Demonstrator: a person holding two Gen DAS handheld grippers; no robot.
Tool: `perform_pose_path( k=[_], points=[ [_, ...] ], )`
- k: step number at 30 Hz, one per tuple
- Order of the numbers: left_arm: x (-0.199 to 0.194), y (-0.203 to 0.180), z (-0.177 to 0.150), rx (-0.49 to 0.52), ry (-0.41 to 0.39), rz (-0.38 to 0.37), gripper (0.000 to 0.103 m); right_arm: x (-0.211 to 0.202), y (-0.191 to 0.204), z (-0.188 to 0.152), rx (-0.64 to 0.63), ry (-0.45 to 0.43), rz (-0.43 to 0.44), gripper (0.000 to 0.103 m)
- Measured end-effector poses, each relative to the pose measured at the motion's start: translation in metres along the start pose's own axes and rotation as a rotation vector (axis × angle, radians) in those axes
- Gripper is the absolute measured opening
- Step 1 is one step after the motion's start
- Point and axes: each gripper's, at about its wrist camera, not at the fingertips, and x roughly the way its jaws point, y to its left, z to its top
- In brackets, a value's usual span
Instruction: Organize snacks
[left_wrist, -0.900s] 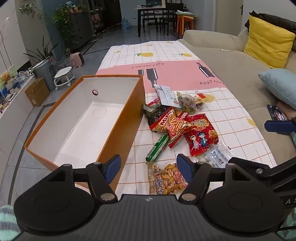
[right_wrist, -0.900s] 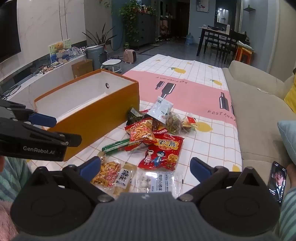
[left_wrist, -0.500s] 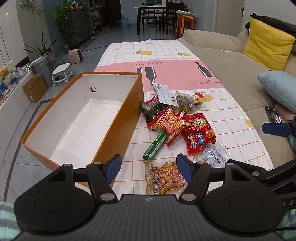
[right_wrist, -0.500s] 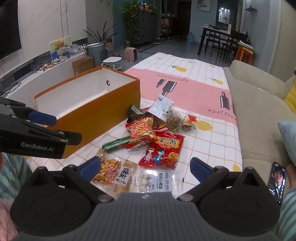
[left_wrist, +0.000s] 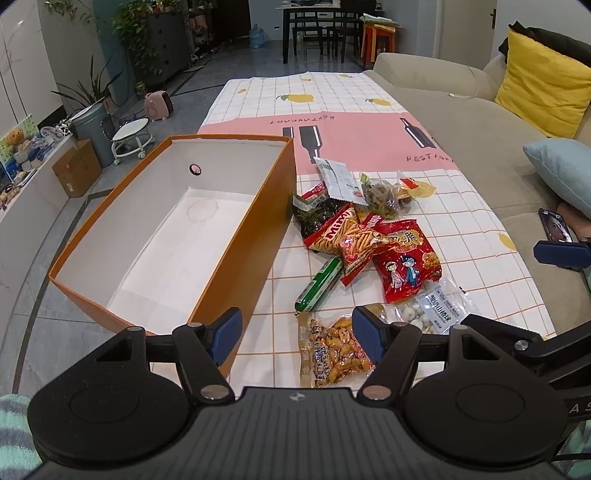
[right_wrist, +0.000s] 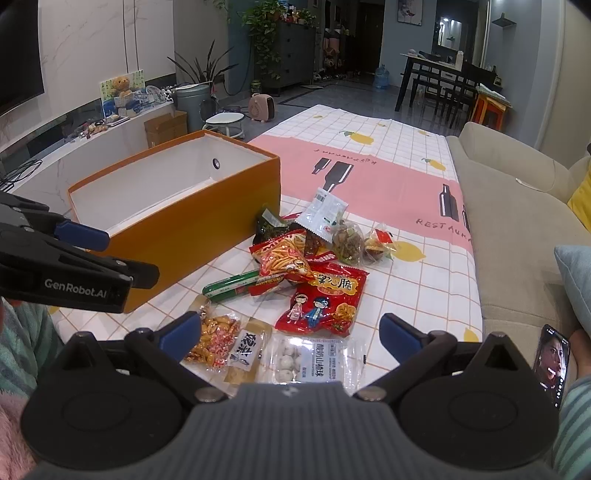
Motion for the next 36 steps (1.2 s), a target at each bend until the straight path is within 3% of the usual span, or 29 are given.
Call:
perform_pose_path(
  k=[36],
  points=[
    [0.0029,0.0031,-0.0029,-0.010,0.044,0.009,0.080,-0.0026,0.0042,0.0006,-0.019,0.001,-0.025,0.099]
  ],
)
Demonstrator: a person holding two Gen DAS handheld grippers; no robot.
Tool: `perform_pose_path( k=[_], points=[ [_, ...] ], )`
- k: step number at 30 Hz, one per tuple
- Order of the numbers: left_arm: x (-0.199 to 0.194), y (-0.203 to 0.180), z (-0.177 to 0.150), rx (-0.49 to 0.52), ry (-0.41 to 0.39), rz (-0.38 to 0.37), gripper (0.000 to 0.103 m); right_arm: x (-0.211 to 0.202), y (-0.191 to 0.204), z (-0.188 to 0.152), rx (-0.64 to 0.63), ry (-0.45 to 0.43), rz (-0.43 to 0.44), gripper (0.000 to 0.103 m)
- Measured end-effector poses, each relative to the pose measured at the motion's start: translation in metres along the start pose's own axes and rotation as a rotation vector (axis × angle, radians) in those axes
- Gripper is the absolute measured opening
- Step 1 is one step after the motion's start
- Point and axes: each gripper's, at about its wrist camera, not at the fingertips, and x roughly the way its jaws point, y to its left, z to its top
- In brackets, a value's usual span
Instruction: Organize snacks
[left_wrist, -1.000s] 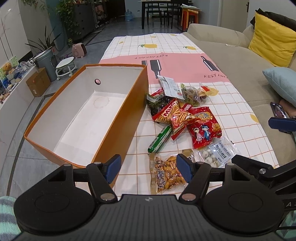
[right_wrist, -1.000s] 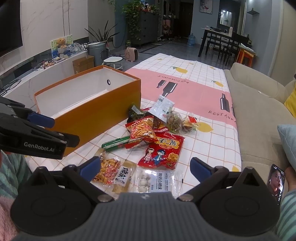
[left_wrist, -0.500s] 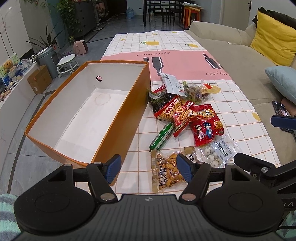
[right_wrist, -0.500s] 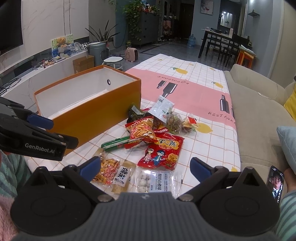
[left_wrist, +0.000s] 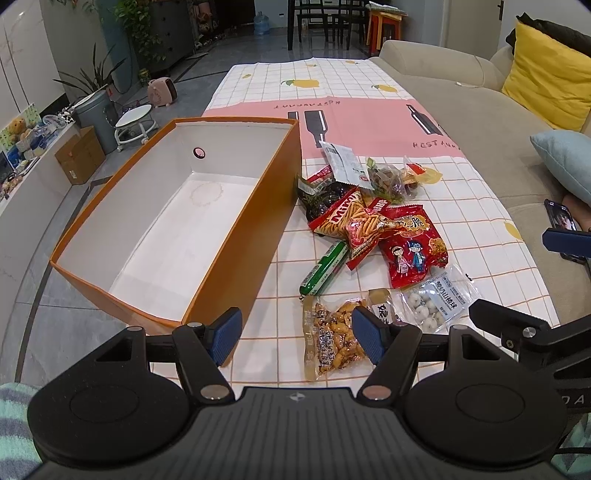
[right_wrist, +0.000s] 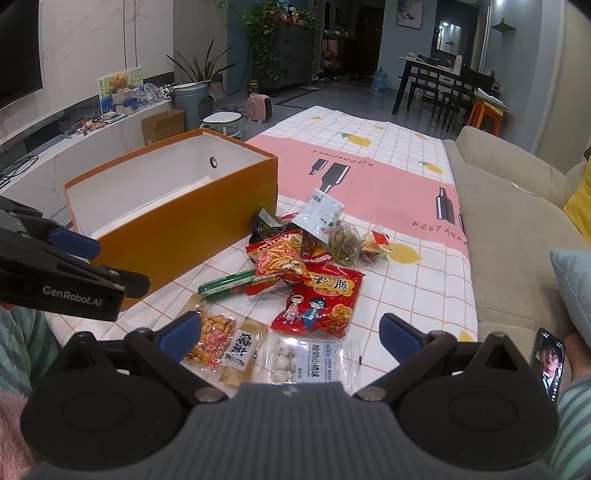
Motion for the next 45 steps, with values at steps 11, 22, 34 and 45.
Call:
perform_pose_path(
  k=[11,22,34,45],
  points=[
    [0.000,-0.001,-0.002,0.004,0.007,-0.002,0.080,0.004,-0.002,-0.001,0.012,0.020,-0.001,0.099],
    [0.002,-0.003,0.000,0.009,0.020,-0.008,0.080,0.008,-0.003,-0.002,0.017,0.034,-0.001,0.099],
    [0.016,-0.003,0.003,0.041,0.084,-0.055,0.081,0.021,-0.010,-0.008,0.041,0.085,-0.002,0.099],
    [0.064,-0.019,0.005,0.081,0.194,-0.112,0.082,0.069,-0.039,-0.036,0.152,0.216,0.000,0.086]
  ],
)
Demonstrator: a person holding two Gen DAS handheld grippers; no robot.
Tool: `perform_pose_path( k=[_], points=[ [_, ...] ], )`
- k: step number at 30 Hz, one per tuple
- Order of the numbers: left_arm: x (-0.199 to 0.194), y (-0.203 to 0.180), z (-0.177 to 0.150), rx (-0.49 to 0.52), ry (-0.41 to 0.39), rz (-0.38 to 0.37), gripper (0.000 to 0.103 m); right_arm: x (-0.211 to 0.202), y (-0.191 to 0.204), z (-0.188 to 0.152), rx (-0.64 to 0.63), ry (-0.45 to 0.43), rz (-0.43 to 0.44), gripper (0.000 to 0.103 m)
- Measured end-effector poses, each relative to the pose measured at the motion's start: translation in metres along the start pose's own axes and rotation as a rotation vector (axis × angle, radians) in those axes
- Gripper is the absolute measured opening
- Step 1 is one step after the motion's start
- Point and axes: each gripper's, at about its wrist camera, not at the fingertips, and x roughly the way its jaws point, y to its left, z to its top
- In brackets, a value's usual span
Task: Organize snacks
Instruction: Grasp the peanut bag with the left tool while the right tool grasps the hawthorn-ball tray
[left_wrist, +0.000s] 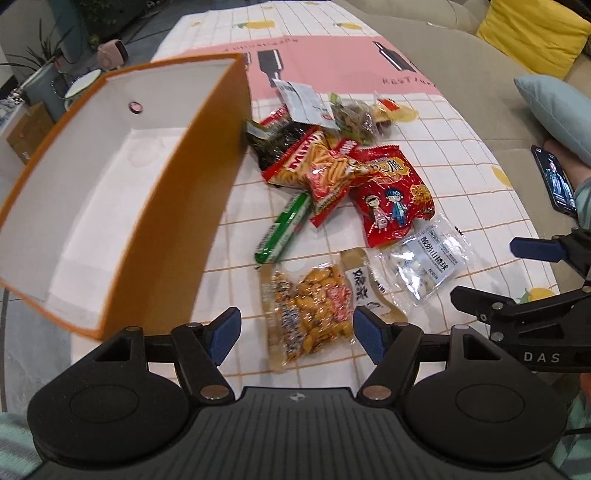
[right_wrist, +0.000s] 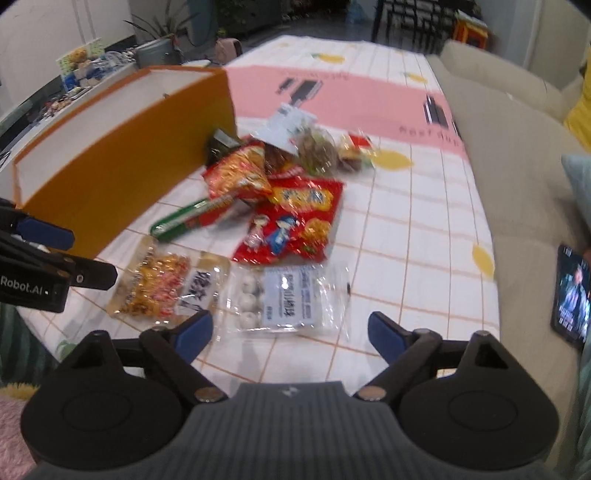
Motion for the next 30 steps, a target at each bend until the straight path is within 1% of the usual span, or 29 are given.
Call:
perform_pose_path(
  k=[5,7,10,16,20,25,27,30],
  points=[
    [0.025,-0.004,0.004,-0.004,0.033,0.010,0.082,0.019,-0.010,0.003,0.058,0.030,0.019,0.086],
    [0.033,-0.002,0.004,-0.017,0.042,-0.002,0.082,0.027,-0.012,0.005,0.070,0.041,0.015,0.086],
    [0.042,0.000,0.003,-0.049,0.054,-0.016,0.083,0.038,-0.013,0.006,0.085,0.056,0.031,0.091],
    [0.057,0.006,0.004,-0.108,0.076,-0.026,0.088,0.055,-0.005,0.001,0.033,0.094,0.043,0.093],
    [0.061,0.007,0.004,-0.128,0.074,-0.038,0.091,0.063,-0.005,-0.001,0.037,0.112,0.055,0.096],
    [0.069,0.006,0.003,-0.135,0.081,-0.044,0.098,0.068,-0.002,-0.002,0.027,0.111,0.058,0.098],
    [0.069,0.003,0.003,-0.123,0.075,-0.032,0.098,0.070,0.001,-0.003,0.009,0.105,0.050,0.099],
    [0.070,0.004,0.004,-0.136,0.067,-0.033,0.099,0.071,0.001,-0.003,-0.008,0.096,0.043,0.100]
  ],
)
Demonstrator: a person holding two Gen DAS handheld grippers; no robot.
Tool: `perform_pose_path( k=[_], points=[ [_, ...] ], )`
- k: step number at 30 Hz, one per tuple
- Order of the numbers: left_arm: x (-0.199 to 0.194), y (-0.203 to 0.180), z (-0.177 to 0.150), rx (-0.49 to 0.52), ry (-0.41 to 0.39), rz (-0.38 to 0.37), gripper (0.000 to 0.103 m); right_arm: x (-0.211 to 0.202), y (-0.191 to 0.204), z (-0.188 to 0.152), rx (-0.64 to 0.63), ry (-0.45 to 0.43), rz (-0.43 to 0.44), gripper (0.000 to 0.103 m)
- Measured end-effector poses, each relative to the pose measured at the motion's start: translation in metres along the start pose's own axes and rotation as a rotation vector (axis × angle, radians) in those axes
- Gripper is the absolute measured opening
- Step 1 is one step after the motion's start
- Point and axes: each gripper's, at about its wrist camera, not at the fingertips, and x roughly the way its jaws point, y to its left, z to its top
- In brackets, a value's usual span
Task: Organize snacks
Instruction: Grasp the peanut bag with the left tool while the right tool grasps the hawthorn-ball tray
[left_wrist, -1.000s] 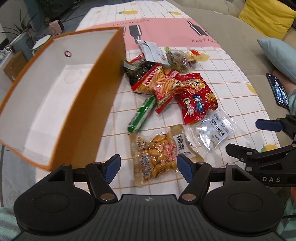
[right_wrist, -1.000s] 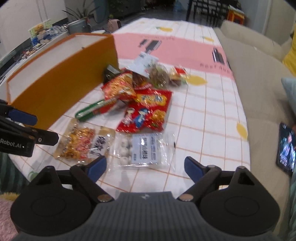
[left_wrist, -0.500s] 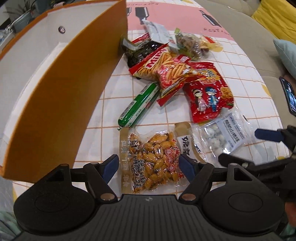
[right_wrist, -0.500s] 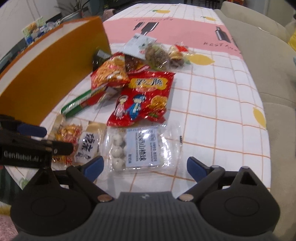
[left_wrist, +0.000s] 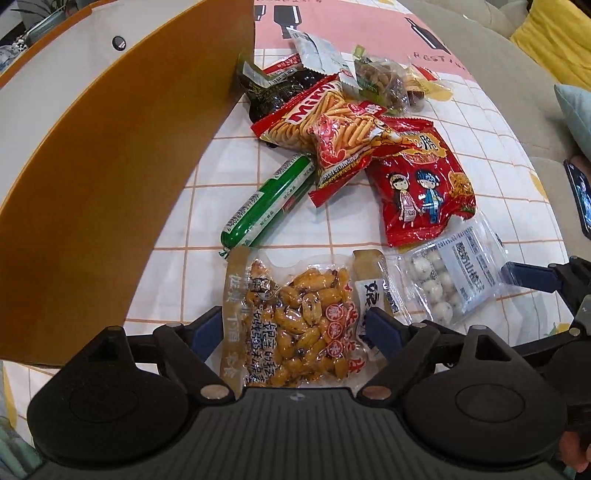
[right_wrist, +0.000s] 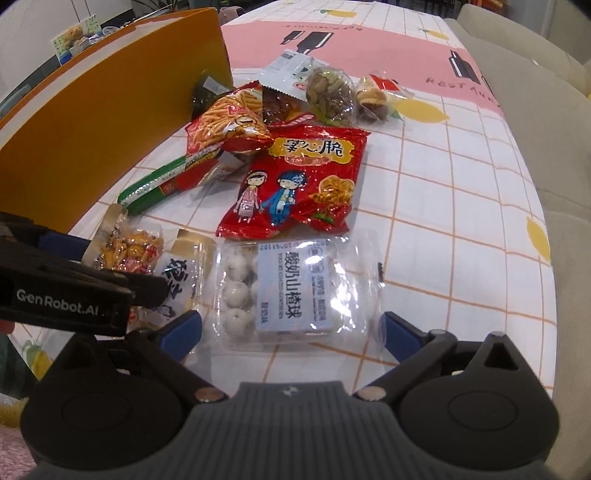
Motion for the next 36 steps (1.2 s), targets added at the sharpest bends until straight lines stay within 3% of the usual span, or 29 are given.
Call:
perform_pose_path(
  k=[11,15,19,24,36],
  points=[
    [0.000,-0.003,-0.002,0.035,-0.027,-0.008,0.096,0.001,0.010,-0.002,-0.073,-0.012,-0.009,0.095],
    [-0.003,0.002,-0.003,0.007,-0.035,-0.032,0.088,-0.001,0.010,-0.002,-0.069,-0.016,-0.003,0.089],
    [-0.010,0.003,-0.004,0.007,-0.062,-0.049,0.072,-0.004,0.010,-0.002,-0.060,-0.021,0.005,0.083],
    [-0.012,0.005,-0.006,-0.021,-0.060,-0.060,0.071,-0.007,0.008,-0.001,-0.037,-0.022,0.020,0.077],
    [-0.031,0.014,-0.010,-0.089,-0.082,-0.072,0.071,-0.026,0.008,-0.004,-0.007,-0.054,0.024,0.075]
  ],
)
